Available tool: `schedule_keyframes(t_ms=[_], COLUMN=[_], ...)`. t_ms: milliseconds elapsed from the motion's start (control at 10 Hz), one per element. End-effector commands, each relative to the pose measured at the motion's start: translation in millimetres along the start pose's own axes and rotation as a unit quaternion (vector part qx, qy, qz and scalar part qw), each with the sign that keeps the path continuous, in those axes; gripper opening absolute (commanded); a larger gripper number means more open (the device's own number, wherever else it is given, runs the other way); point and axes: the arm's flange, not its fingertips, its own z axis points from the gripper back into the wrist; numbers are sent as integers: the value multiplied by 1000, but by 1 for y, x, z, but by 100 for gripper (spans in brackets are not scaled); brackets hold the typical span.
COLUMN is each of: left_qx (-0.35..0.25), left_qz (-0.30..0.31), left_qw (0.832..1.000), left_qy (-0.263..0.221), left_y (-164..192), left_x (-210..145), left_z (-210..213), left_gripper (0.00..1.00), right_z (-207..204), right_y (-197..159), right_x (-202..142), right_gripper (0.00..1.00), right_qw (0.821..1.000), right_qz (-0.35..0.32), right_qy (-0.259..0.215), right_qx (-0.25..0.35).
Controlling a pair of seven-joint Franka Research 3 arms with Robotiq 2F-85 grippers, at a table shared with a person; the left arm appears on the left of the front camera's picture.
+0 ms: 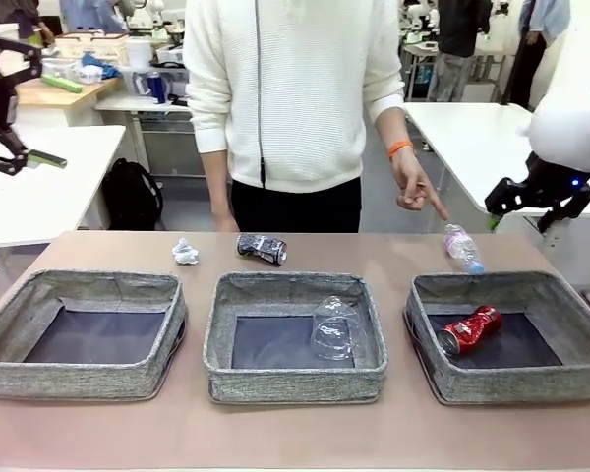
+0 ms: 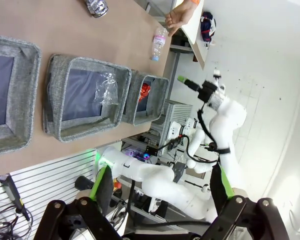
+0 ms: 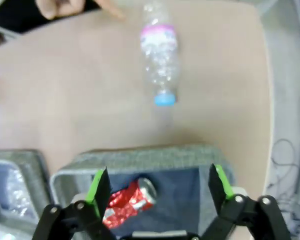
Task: Sort the waste into the appropriate baskets.
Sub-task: Pick up the waste item pointed out by the person.
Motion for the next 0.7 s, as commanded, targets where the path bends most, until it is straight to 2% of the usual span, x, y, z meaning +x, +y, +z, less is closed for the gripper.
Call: schedule_keyframes(t_ms=[0,100,300,400,600], left_qx=[4,4,4,4,4], left_qz=[-4,-4,-4,-4,-4], left_qw=[1000,1000,1000,1000,1000], left_qy=[5,5,5,5,5], left_y=[0,0,0,0,0], left_x=[-1,-1,-1,-1,-1], left_z=[2,2,2,2,2], left_gripper=[100,100,100,100,100], right_z=[-13,-35,-72,-89,-122], right_y=[-19,-23,-29,-33,-39], right_x=[61,85,118,131,145], right_gripper=[100,100,100,100,100], right_qw=[997,994,989,988,982], right_qz=[38,58,72,72,64], right_qy=[52,90,126,133,175], right_qx=[-41,-35,-5,22,39])
